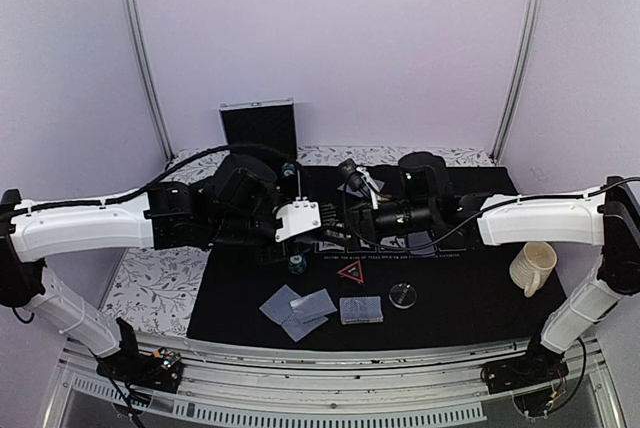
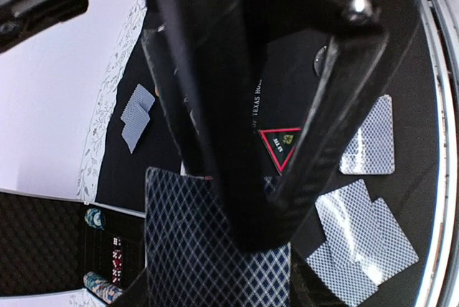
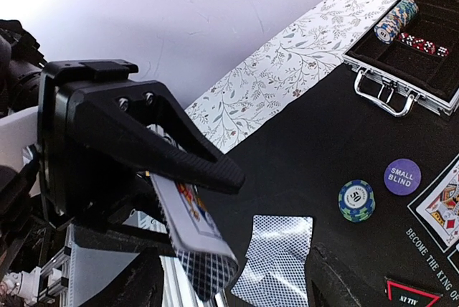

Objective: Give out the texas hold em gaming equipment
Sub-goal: Pass from the left arm to the right

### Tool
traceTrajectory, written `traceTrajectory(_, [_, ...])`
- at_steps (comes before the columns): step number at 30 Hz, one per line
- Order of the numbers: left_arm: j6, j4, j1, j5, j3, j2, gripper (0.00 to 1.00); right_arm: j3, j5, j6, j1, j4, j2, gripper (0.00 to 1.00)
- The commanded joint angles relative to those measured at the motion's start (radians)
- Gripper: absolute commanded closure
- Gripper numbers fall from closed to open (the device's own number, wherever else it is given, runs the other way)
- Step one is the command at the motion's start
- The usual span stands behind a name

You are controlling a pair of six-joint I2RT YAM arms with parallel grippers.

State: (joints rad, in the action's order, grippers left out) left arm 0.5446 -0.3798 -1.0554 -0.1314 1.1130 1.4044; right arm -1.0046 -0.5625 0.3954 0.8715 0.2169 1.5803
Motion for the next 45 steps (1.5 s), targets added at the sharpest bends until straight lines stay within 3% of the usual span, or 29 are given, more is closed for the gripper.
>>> traceTrajectory(1, [-0.08,-0.027,0.032,-0.008,-0.037,-0.04,0.53,0.076,-0.007,-0.004,-0.022,0.016,-0.1,0.3])
traceTrajectory(5, [-0.161,-0.035,0.055,0.01,-0.096,-0.092,0.54,0.116,0.049,0.013,-0.037,-0.038,-0.098,0.34])
traceTrajectory(12, [-0.216,0.016,0.052,0.083,-0.165,-0.128,0.54,0.093,-0.075,0.027,-0.023,0.016,-0.012,0.38])
traceTrajectory(21, [-0.194,0.083,0.021,0.136,-0.186,-0.131,0.53,0.063,-0.081,0.048,0.032,0.176,0.049,0.26])
traceTrajectory(29, [-0.172,0.098,-0.001,0.149,-0.191,-0.14,0.52,-0.007,-0.121,0.085,0.057,0.27,0.15,0.27])
traceTrajectory(32, [-0.159,0.109,-0.009,0.155,-0.201,-0.146,0.52,-0.025,-0.141,0.087,0.061,0.285,0.17,0.35])
traceTrajectory(38, [-0.137,0.11,-0.014,0.127,-0.214,-0.164,0.51,-0.005,-0.139,0.09,0.061,0.271,0.157,0.93])
traceTrajectory(43, [-0.123,0.103,-0.017,0.111,-0.235,-0.193,0.47,0.031,-0.142,0.061,0.053,0.229,0.102,0.98])
traceTrajectory(45, [-0.122,0.098,-0.016,0.122,-0.239,-0.205,0.39,0.046,-0.143,0.039,0.051,0.216,0.073,0.98])
